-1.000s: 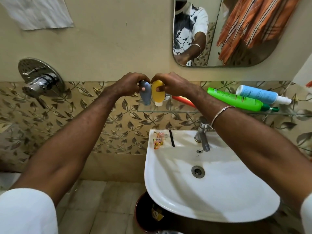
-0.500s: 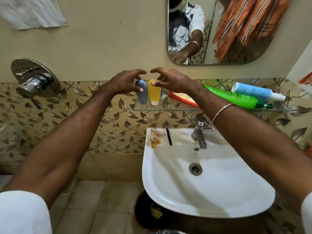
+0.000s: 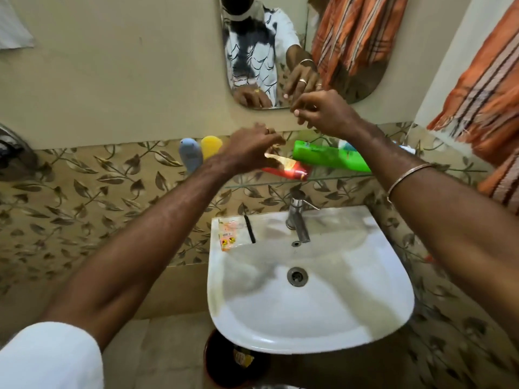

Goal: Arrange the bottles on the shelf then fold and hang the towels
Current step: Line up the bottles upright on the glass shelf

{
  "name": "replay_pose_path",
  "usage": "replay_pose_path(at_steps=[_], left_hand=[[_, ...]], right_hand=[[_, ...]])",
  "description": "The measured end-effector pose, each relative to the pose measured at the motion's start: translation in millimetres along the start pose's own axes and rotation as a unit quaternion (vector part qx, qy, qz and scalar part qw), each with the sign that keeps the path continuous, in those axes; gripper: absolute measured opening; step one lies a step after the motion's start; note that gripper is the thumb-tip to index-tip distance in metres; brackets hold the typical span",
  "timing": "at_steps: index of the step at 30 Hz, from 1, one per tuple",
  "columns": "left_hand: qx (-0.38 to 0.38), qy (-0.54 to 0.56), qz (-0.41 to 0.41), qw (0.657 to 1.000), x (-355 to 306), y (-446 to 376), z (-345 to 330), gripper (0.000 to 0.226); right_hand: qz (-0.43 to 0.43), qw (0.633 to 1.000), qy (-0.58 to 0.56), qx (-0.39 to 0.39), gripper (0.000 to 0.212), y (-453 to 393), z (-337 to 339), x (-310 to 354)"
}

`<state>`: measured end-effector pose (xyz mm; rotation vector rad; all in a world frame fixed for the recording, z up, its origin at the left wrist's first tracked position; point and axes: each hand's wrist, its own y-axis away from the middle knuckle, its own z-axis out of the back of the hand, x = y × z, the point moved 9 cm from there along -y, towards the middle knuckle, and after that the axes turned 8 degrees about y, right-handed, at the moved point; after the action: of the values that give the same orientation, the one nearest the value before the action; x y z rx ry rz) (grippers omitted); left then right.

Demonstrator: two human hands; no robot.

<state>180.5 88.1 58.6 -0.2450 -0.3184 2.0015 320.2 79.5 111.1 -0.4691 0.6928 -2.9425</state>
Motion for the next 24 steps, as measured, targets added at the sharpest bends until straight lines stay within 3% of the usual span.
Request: replay_pose_path(at_steps=[4,9,11,17,21,24], left_hand=[[0.077,-0.016,0.032,0.996,-10,-16,-49,0.083],[0.084,-0.053,0.062,0.993,-19,-19,-79,0.090],[0.062,-0.060,0.065,0.994,-20,-19,-81,0.087],[0.024,-0.070,-0.006,0.997,-29,-17,-72,0.048],[-0.022,-0.026,-0.039,0.999,-31,-10,-46,0.046],[-0.074,0.053,-0.011,0.996,-24,-9,-8,0.050]], right_hand=[[-0.033,0.999,0.023,0.026,0.015,24,3,-34],[-0.063,0.995,0.054,0.051,0.016,49,-1,-66],[-0.071,0.993,0.069,0.065,0.018,56,-4,-73],[-0.053,0.989,0.118,0.076,0.025,66,-9,-80],[-0.029,0.981,0.171,0.091,0.044,69,-18,-79],[-0.021,0.975,0.196,0.100,0.058,73,-26,-83]])
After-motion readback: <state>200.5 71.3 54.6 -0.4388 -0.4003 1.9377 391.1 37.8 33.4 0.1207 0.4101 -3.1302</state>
